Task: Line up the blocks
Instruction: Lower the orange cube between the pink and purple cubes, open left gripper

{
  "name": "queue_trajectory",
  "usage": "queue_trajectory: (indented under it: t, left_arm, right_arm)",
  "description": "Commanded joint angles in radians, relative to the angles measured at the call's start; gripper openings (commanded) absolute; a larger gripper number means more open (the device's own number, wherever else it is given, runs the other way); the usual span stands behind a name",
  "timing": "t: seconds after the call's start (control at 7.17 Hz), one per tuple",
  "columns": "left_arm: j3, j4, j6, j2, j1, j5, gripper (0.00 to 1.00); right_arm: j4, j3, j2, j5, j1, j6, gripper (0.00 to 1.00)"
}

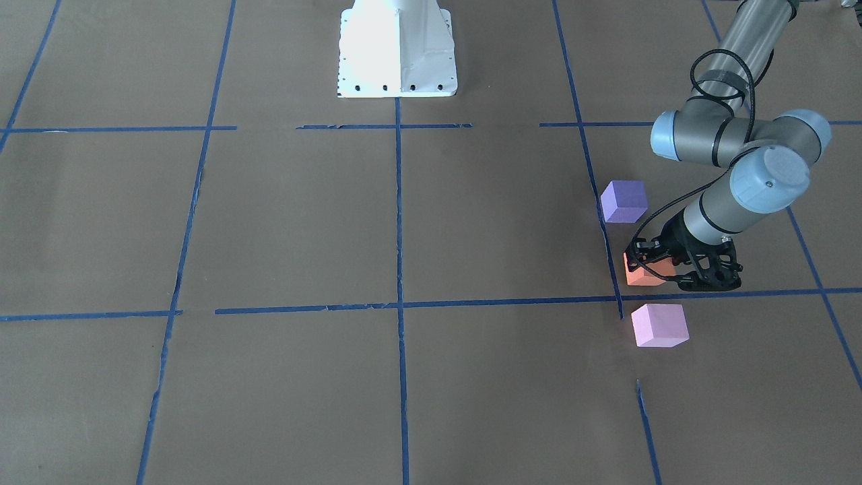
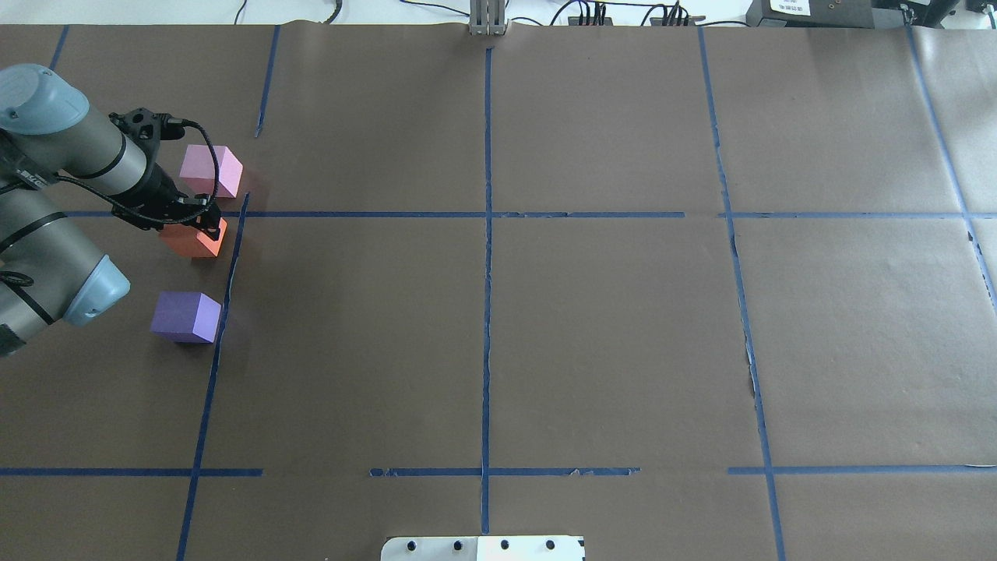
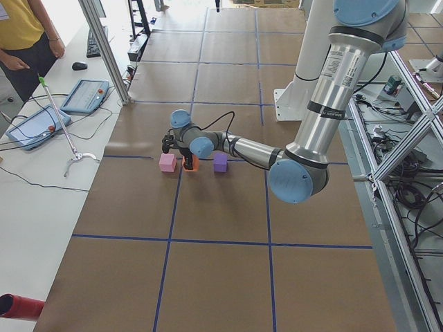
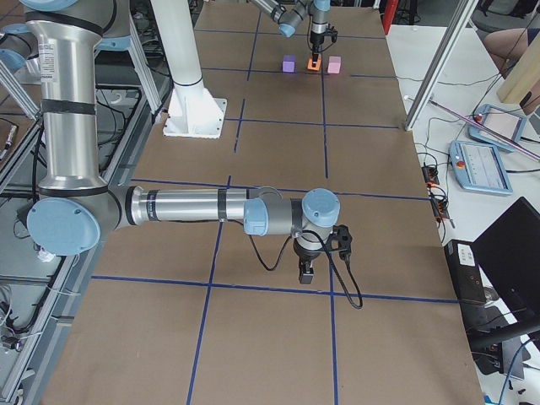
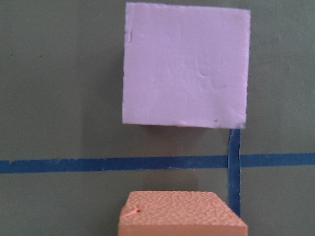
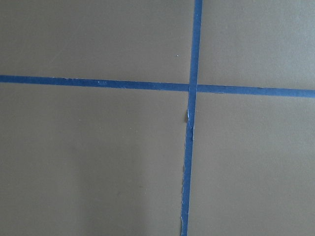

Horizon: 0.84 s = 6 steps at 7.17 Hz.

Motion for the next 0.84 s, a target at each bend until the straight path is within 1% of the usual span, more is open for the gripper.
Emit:
queue_trajectory:
  t: [0.0,0.28,0.42,0.56,0.7]
  left_arm:
    - [0.01,-0.014,-0.003,0.0,0.008,0.0,0.23]
    - [0.011,-0.015,-0.003,0.0,0.009,0.0,0.24]
    - [0.012,-0.015,-0.003,0.0,0.011,0.0,0.31]
    - [0.014,-0.015,-0.003,0.0,0.011,0.0,0.76]
    - [0.014,-0.016,-0.001,0.0,0.011,0.0,0.99]
  right_arm:
    - [0.001,0.0,0.0,0.0,0.0,0.0,1.0]
    - [-0.001,0.0,0.0,0.0,0.0,0.0,1.0]
    - [0.001,0.0,0.0,0.0,0.0,0.0,1.0]
    - [-0.001,0.0,0.0,0.0,0.0,0.0,1.0]
    - [0.001,0.0,0.0,0.0,0.0,0.0,1.0]
